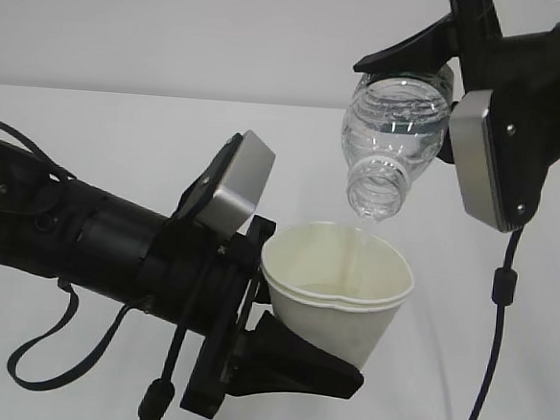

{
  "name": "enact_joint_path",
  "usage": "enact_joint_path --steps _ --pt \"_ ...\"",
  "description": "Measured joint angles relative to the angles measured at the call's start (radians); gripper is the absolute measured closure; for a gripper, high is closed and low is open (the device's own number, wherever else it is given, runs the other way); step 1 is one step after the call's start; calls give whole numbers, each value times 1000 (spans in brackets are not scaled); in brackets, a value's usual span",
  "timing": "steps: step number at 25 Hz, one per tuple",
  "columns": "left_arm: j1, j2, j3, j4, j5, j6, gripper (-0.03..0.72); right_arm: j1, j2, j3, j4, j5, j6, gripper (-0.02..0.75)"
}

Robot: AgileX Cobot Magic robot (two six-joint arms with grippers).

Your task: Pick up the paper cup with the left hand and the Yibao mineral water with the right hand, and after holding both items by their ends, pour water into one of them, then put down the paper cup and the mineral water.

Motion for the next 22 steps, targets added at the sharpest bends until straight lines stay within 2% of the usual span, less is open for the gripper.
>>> enact_joint_path --steps 22 --pt "0 0 0 7 -8 -1 251 0 0 -12 0 -5 -6 322"
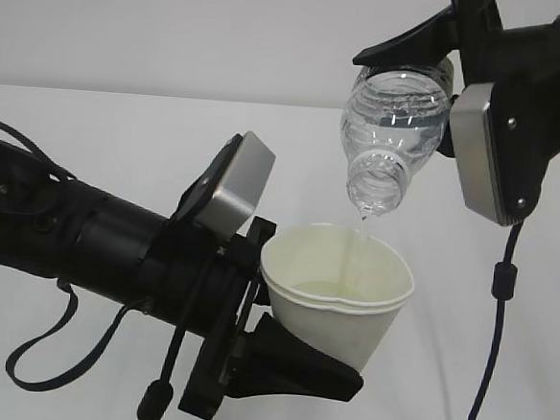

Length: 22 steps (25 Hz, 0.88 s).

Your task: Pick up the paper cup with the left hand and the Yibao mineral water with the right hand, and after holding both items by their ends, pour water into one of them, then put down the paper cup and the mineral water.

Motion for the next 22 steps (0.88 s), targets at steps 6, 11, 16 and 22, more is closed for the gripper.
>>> enact_joint_path --steps 6,11,16,22 --pt "0 0 0 0 0 0 251 0 0 0 0 -11 0 322" --pt "0 0 0 2 0 0 252 0 0 0 0 -21 0 322" --pt "0 0 0 2 0 0 252 0 0 0 0 -23 0 322" --pt "0 0 0 2 0 0 252 0 0 0 0 -26 0 322"
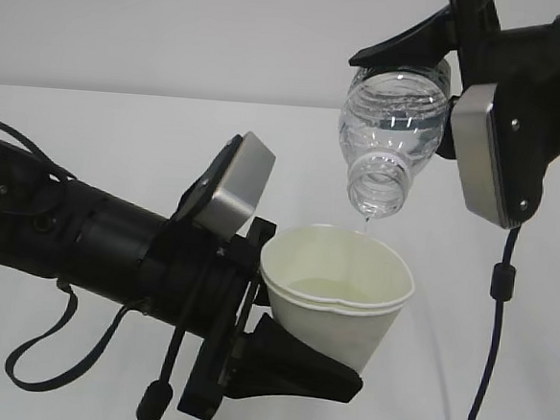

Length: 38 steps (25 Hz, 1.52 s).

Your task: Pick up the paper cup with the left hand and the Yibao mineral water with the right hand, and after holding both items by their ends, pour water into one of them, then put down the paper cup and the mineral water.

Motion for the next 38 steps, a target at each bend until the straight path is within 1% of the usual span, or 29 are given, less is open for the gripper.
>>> enact_joint_path --steps 5,10,13,30,38 --pt "-6 0 0 0 -3 0 252 0 0 -4 -2 0 0 322" --pt "-50 0 0 0 16 0 252 0 0 -10 -2 -3 0 322" --pt "-56 0 0 -6 30 0 252 0 0 -10 -2 -6 0 322" --pt "-56 0 0 -59 64 0 252 0 0 -10 -2 -20 0 322" --pt "-56 0 0 -63 66 0 252 0 0 -10 -2 -20 -11 322"
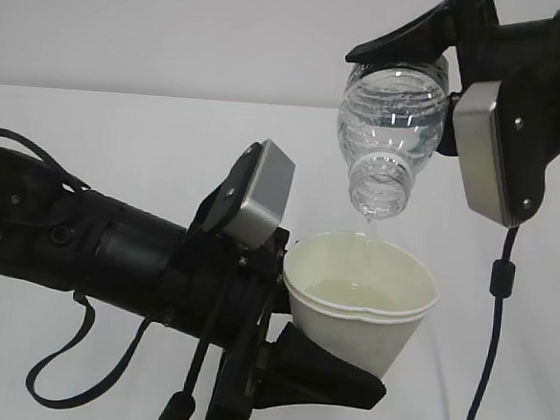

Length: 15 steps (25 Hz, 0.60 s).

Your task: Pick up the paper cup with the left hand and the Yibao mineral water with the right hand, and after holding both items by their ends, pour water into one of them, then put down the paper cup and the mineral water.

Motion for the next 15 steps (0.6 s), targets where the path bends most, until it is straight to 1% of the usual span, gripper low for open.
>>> enact_joint_path --steps 15 --pt "0 0 0 0 -6 0 252 0 0 -7 0 -1 -25 322"
